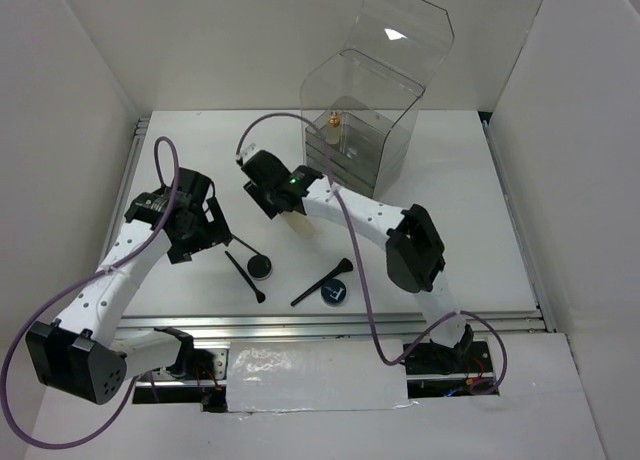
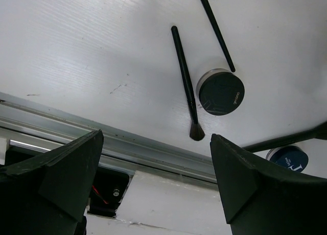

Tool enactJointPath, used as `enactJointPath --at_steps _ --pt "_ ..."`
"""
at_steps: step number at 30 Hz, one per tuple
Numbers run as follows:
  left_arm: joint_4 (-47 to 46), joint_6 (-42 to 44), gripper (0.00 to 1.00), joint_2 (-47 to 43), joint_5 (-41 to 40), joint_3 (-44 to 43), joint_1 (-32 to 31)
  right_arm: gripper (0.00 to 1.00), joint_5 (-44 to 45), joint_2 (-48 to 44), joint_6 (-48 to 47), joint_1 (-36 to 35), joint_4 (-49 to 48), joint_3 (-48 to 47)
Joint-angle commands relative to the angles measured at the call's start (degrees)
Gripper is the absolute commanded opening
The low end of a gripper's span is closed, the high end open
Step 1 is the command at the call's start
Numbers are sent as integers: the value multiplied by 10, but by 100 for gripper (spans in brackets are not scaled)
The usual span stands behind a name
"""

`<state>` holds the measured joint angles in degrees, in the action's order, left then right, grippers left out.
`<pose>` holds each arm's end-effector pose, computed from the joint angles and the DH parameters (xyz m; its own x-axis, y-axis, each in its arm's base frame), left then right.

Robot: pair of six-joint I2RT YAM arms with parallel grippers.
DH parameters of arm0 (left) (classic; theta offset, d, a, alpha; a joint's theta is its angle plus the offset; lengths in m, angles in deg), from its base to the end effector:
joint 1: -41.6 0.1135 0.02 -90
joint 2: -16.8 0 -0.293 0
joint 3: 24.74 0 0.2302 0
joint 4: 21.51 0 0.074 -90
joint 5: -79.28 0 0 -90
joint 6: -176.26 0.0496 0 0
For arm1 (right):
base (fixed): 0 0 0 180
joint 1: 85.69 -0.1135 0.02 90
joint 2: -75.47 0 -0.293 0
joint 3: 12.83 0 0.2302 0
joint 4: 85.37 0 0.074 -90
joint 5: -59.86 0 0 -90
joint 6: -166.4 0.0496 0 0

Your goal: Organize the makeup

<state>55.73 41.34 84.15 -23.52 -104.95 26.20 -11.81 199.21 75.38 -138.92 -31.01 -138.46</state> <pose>0.1808 -0.0384 0.3248 -0.7332 -0.5123 -0.4472 -0.4959 0.8528 -0.1639 0.3038 0.3804 0.2687 -0.4631 -0.6480 -0.6046 -0.6541 0.7103 -0.2602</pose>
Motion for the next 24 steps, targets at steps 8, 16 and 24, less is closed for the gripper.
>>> enactJointPath --at_steps 8,16,24 --pt "-18 14 99 -22 16 -5 3 0 77 -169 72 44 -95 -42" --pt "-24 19 99 -34 29 -7 3 0 158 -272 43 108 -318 67" --pt "-37 33 100 -49 49 6 4 0 200 -227 -55 174 -541 85"
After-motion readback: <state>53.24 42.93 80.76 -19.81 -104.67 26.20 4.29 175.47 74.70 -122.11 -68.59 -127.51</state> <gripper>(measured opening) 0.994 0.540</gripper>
